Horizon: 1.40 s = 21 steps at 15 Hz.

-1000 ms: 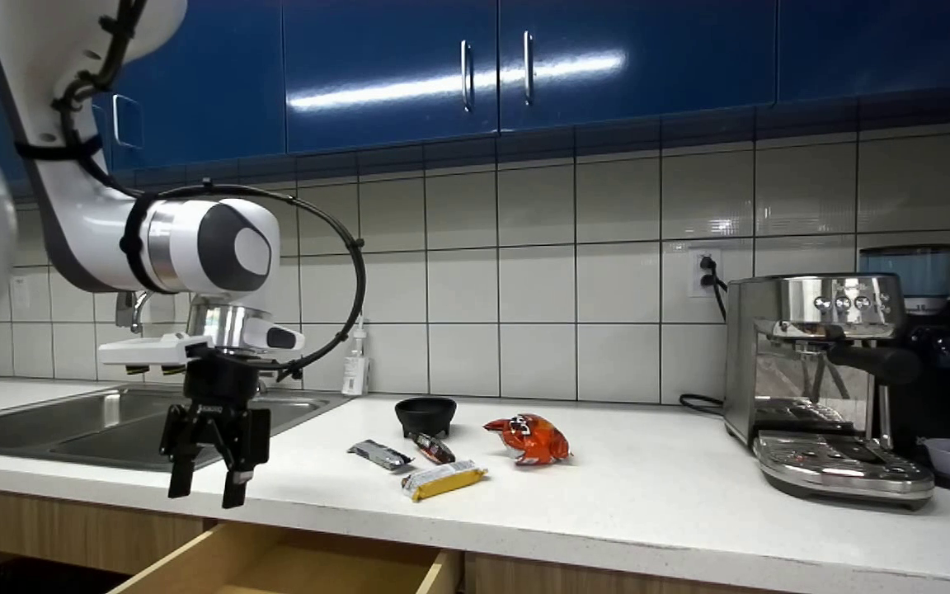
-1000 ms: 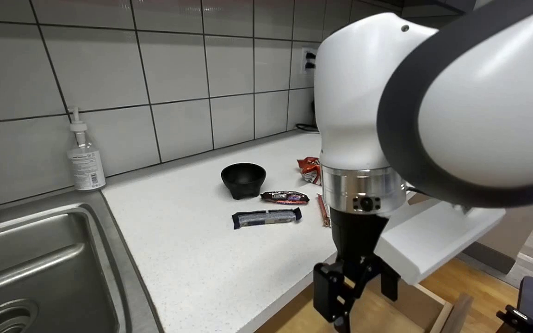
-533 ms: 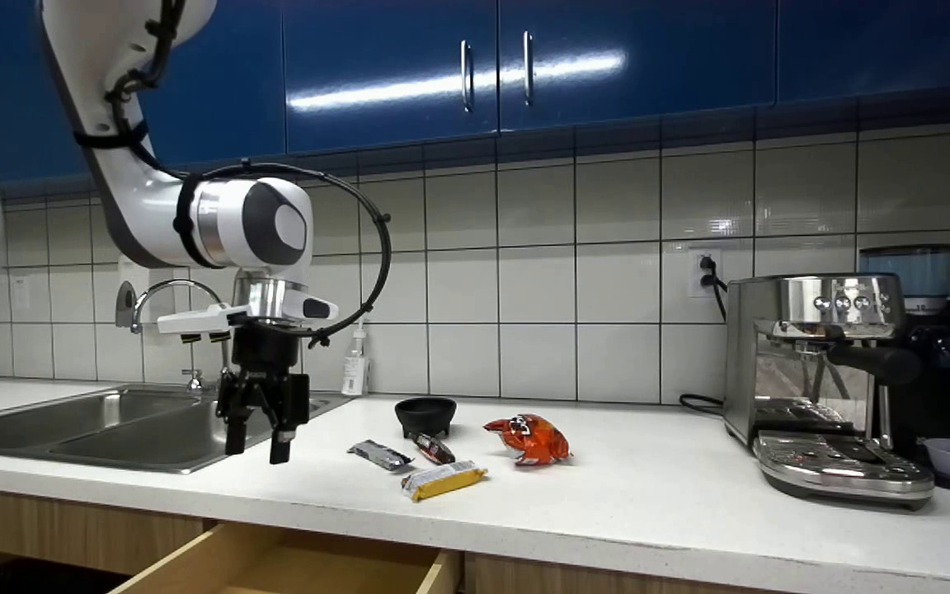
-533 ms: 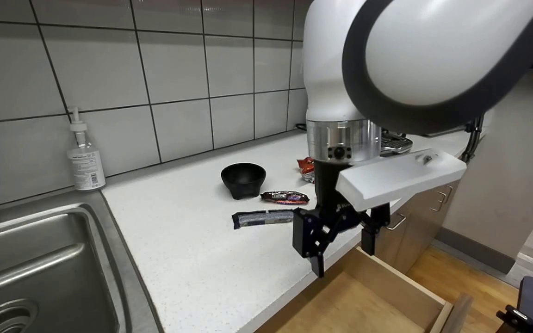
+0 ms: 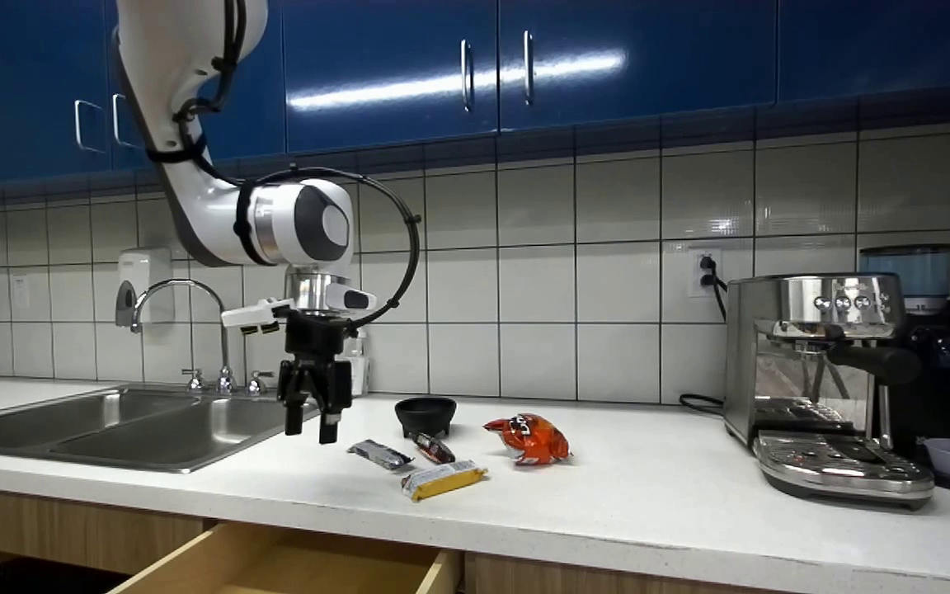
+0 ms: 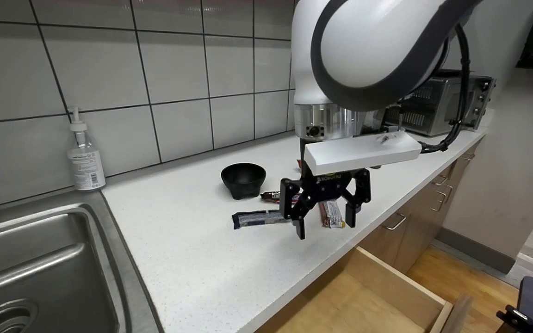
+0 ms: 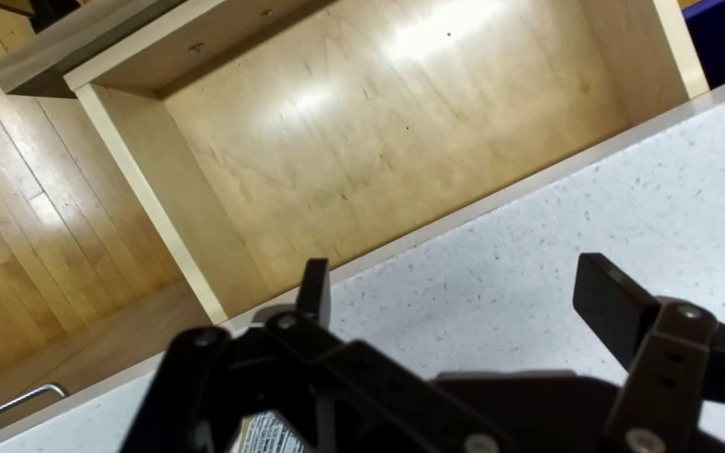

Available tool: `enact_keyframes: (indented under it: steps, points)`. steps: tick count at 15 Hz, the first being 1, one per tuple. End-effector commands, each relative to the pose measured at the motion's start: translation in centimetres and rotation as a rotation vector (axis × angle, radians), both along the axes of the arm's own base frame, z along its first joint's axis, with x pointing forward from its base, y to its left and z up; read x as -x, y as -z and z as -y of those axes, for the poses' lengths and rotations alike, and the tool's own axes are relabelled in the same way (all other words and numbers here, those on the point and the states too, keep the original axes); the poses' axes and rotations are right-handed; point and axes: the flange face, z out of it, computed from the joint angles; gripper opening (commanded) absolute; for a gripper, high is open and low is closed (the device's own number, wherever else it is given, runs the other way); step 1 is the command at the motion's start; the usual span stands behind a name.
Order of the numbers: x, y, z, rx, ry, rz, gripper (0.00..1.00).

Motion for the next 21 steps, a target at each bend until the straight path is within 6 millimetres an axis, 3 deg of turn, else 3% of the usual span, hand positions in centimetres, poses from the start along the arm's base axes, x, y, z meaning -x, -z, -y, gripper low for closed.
enact_keyframes:
  steps: [1,13,21]
  points:
    - [-1.6,0.0,1.8,0.024,0.098,-0.013,1.0]
    - [-2.3,1.1,11.0,0.024,0.285,0.025,1.0]
    - [-2.8,2.6,13.6,0.006,0.321,0.077,1.0]
